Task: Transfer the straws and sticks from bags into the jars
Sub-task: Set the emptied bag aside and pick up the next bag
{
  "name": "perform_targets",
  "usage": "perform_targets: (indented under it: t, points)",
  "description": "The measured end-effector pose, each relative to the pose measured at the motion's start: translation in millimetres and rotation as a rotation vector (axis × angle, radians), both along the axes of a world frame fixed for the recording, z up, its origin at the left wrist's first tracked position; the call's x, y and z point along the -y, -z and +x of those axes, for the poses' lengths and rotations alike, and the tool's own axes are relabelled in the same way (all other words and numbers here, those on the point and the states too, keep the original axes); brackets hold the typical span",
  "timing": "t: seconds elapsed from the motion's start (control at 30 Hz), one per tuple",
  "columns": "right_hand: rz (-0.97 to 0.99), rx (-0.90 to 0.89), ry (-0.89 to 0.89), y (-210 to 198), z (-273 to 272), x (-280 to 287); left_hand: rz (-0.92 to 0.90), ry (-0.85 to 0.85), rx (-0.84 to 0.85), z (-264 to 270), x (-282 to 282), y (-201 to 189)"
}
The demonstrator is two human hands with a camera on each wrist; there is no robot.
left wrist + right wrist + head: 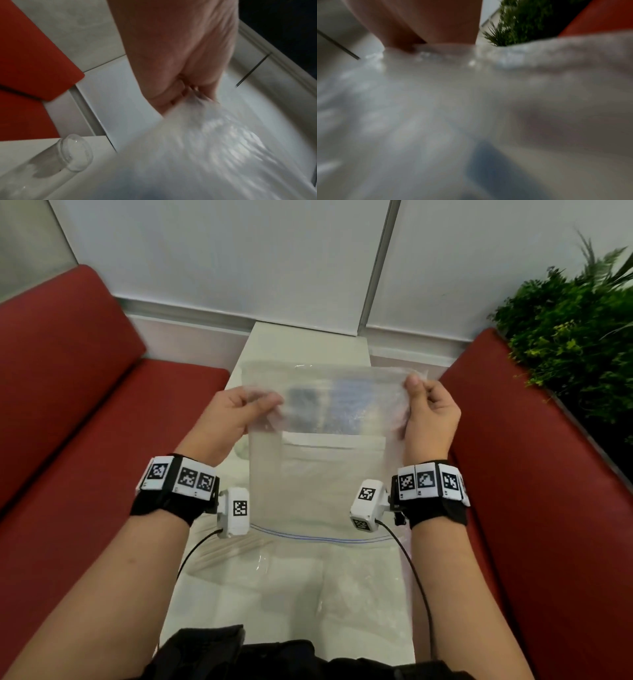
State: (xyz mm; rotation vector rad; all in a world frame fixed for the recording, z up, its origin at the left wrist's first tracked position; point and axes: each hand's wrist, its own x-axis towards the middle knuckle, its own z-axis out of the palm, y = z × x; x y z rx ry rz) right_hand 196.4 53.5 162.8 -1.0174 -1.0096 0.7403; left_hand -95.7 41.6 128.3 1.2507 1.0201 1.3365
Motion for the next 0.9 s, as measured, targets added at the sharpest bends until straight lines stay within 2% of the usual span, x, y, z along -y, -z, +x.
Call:
perform_targets:
  t: [0.17, 0.23, 0.37, 0.4, 0.47, 0.53, 0.6, 0.73, 0.9]
  points:
    - [0.018, -0.027, 0.058, 13, -1, -5, 0.101, -0.332, -0.068, 17, -5, -5]
    - [-0.037, -0.017, -0.057, 22, 3, -11, 0.114, -0.368, -0.062, 17, -7, -8]
    - [-0.371, 0.174, -0.669, 49, 21, -11, 0.014, -0.322, 0.150, 8, -14, -9]
    - [-0.405, 0.237, -0.741, 55, 24, -8, -0.042, -0.309, 0.186, 4, -16, -9]
    - [-0.385, 0.213, -0.690, 65, 26, -6, -0.201, -0.159, 0.225, -5, -18, -4]
    - [-0.345, 0.069, -0.586, 69, 31, -5, -0.351, 0.109, 0.197, -13, -13, 8]
    - [-0.358, -0.015, -0.576, 71, 36, -6, -0.351, 0.288, 0.106, -16, -3, 19]
    - [-0.424, -0.005, -0.653, 80, 46, -1, -0.318, 0.310, 0.074, -18, 3, 30]
    - [-0.457, -0.028, -0.640, 89, 61, 7, -0.305, 0.266, 0.026, -22, 1, 36]
